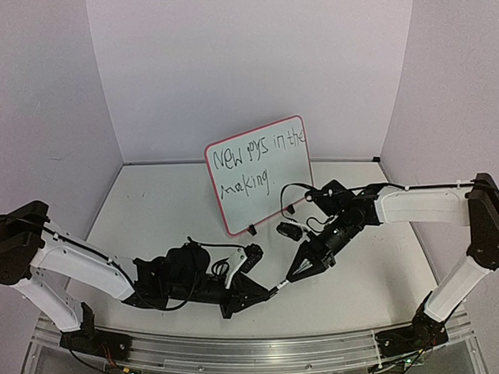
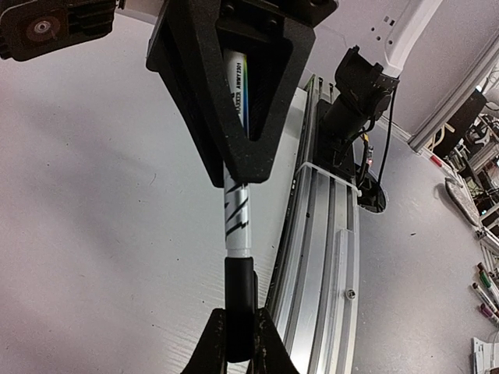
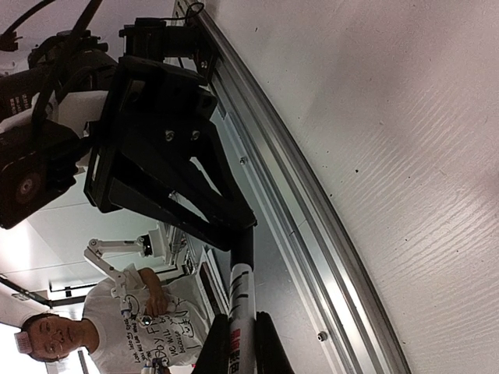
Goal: Write a sentence on the whiteboard
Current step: Insert the whiteboard marker without the cap into the pen cap.
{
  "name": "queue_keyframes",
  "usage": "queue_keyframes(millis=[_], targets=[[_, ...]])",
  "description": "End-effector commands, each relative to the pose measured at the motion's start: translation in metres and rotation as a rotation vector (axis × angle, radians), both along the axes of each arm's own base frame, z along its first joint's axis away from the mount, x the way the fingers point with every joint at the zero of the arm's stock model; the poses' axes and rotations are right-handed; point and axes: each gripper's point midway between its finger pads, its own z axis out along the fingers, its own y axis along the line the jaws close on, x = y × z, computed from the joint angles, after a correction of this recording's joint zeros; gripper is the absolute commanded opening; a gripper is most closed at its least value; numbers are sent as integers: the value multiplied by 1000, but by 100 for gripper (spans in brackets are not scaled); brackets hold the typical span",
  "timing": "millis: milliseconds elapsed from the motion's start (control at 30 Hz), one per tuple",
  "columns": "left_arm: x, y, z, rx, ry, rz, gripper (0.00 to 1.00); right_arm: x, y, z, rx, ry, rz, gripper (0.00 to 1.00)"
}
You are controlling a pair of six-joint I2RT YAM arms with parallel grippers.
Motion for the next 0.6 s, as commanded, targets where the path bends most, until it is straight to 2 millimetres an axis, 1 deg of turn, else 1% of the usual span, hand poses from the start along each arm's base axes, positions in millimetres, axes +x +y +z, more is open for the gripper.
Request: queue_keyframes(millis=[0,400,567], targets=[[10,-23,60,-186,-50,21,0,-3,8,9,4,-45,22,0],[18,-25,67,-217,-39,49,0,-12,12,1,-19,-57,50,0],[23,-26,76,-245,-42,39,0,-15,13,-1,-25,-56,58,0]])
